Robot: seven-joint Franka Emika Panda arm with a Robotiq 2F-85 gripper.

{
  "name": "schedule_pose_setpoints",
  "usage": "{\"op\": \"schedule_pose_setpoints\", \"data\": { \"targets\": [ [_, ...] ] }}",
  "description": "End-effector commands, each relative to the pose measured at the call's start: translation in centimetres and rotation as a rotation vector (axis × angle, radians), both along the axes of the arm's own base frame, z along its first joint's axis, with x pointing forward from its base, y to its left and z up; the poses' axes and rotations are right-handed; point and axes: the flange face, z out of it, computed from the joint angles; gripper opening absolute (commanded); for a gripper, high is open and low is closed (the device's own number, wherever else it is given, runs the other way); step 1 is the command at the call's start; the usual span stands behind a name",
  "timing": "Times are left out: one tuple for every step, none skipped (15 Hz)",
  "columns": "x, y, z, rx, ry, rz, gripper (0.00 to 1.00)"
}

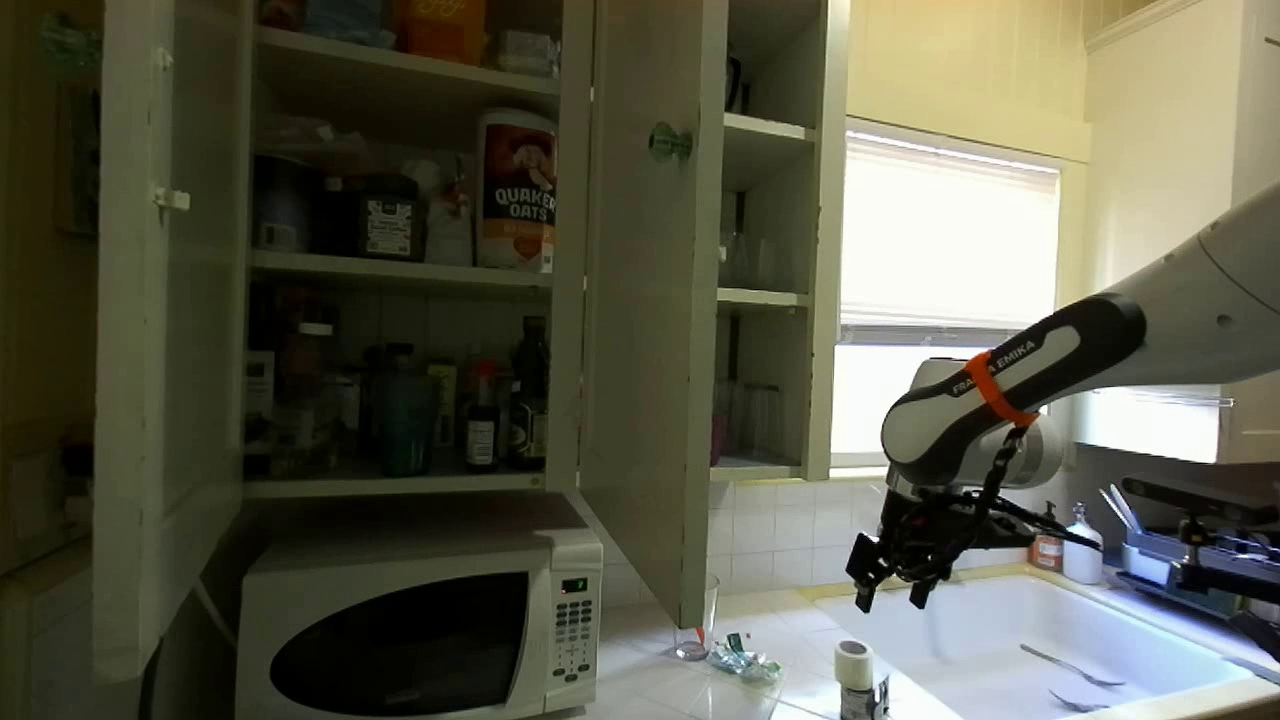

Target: Put the masking tape inside the middle shelf of the cabinet on the right

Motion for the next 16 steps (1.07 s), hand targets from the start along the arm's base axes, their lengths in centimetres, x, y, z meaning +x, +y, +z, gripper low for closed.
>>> {"op": "schedule_pose_setpoints", "data": {
  "targets": [
    [1.1, 0.2, -1.7, -0.085, 0.015, 0.068, 1.00],
    [1.7, 0.1, -2.4, -0.130, 0.009, 0.088, 1.00],
    [2.3, 0.0, -3.0, -0.154, 0.000, 0.115, 1.00],
    [2.9, -0.3, -3.8, -0.186, 0.000, 0.114, 1.00],
    [3.3, -0.6, -4.7, -0.196, -0.004, 0.125, 1.00],
    [3.9, -0.9, -5.7, -0.201, -0.003, 0.130, 1.00],
    [4.4, -1.2, -6.5, -0.199, -0.003, 0.137, 1.00],
    [4.9, -1.2, -7.3, -0.193, -0.004, 0.145, 1.00],
    [5.4, -1.2, -7.9, -0.193, -0.001, 0.150, 1.00],
    [6.0, -1.3, -8.6, -0.195, 0.005, 0.157, 1.00],
    [6.4, -1.5, -9.1, -0.197, 0.014, 0.158, 0.99],
    [6.8, -1.7, -9.5, -0.196, 0.020, 0.160, 0.96],
    [7.2, -1.9, -9.8, -0.197, 0.026, 0.160, 0.94],
    [7.6, -2.0, -10.1, -0.197, 0.030, 0.163, 0.92],
    [8.2, -2.1, -10.3, -0.198, 0.032, 0.168, 0.94],
    [8.7, -2.2, -10.5, -0.197, 0.034, 0.171, 0.90]
  ]
}}
